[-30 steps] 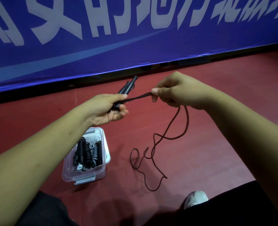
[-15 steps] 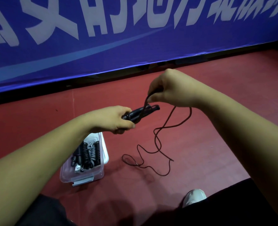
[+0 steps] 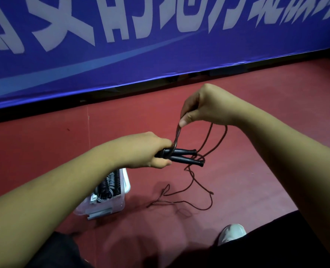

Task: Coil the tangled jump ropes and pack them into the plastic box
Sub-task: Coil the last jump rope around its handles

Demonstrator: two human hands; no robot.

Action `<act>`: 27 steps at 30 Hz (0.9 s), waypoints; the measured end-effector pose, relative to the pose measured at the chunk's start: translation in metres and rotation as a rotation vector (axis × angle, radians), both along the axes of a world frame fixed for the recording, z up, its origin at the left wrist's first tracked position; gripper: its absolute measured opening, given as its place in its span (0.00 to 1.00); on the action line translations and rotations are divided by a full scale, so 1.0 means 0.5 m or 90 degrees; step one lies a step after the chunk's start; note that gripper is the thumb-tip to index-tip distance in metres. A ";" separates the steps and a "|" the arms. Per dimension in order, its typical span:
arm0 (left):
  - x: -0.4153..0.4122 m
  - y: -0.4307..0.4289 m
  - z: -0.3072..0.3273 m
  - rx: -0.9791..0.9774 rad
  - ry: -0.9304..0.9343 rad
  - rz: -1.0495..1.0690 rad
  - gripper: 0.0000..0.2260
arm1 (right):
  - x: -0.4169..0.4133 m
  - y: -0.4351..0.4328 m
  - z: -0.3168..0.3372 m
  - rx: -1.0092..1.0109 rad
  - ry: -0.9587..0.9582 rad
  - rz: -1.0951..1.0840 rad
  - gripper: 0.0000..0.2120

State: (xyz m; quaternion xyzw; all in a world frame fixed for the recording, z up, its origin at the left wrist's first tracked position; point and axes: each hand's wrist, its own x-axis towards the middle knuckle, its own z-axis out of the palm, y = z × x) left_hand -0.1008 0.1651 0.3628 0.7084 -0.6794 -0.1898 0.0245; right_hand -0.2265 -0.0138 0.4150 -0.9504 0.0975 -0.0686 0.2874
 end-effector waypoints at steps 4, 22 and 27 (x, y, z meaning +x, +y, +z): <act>-0.004 0.007 0.008 -0.044 0.126 -0.023 0.05 | -0.002 -0.022 -0.019 0.102 0.015 -0.008 0.07; 0.083 -0.025 0.016 -0.308 0.854 0.416 0.06 | -0.004 -0.009 -0.018 0.056 0.097 -0.016 0.09; 0.104 -0.026 0.008 -0.278 0.810 0.476 0.09 | 0.003 0.015 -0.008 -0.057 0.084 0.015 0.06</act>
